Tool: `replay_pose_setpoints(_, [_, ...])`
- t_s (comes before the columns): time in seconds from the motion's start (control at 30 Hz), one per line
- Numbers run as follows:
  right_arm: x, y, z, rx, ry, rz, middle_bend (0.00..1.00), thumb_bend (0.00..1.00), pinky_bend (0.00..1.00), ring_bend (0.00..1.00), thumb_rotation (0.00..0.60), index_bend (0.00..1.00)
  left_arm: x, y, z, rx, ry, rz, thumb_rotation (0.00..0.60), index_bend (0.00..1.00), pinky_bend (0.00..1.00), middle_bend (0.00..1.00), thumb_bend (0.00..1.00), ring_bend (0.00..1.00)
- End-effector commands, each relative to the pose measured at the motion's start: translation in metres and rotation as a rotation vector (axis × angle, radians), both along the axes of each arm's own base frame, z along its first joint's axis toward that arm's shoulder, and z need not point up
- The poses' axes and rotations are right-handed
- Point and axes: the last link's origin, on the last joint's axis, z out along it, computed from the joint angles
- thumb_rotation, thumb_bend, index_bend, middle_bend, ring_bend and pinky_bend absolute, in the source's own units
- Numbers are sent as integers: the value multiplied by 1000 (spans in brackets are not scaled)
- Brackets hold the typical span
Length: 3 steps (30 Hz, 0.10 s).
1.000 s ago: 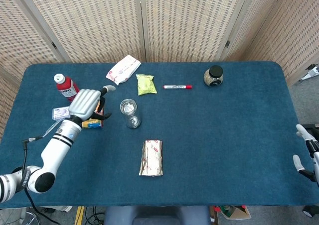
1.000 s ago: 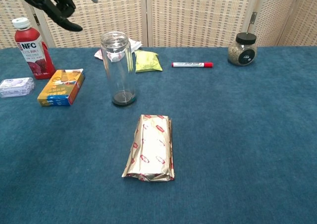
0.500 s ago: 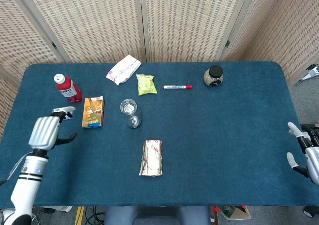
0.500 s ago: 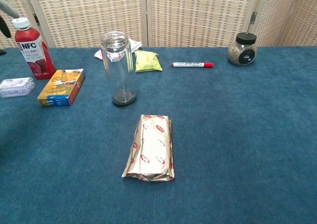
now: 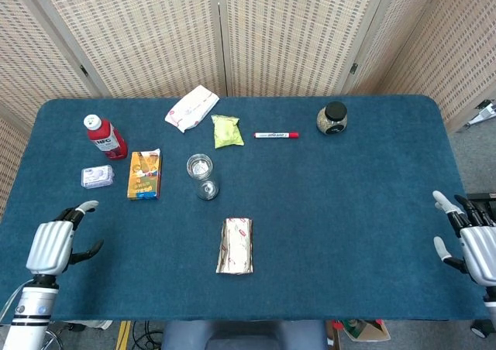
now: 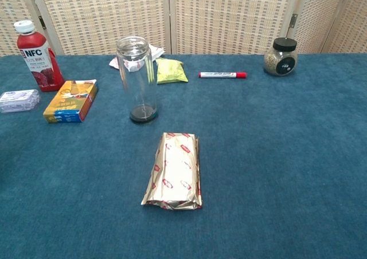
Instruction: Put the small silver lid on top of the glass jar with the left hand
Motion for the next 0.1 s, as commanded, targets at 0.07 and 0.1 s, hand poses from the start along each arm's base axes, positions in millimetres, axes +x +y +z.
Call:
replay_pose_setpoints(0.07, [2,-1,-1,2,-2,6,238,421,129,70,600,49,-1,-6,-1,1,-9,0,600,206,479,289,259,287])
replay_pose_setpoints(0.1, [2,-1,-2,2,-4,7,238,420,129,70,600,49,-1,-6,-1,2,-12,-1,600,206,477,289,259,287])
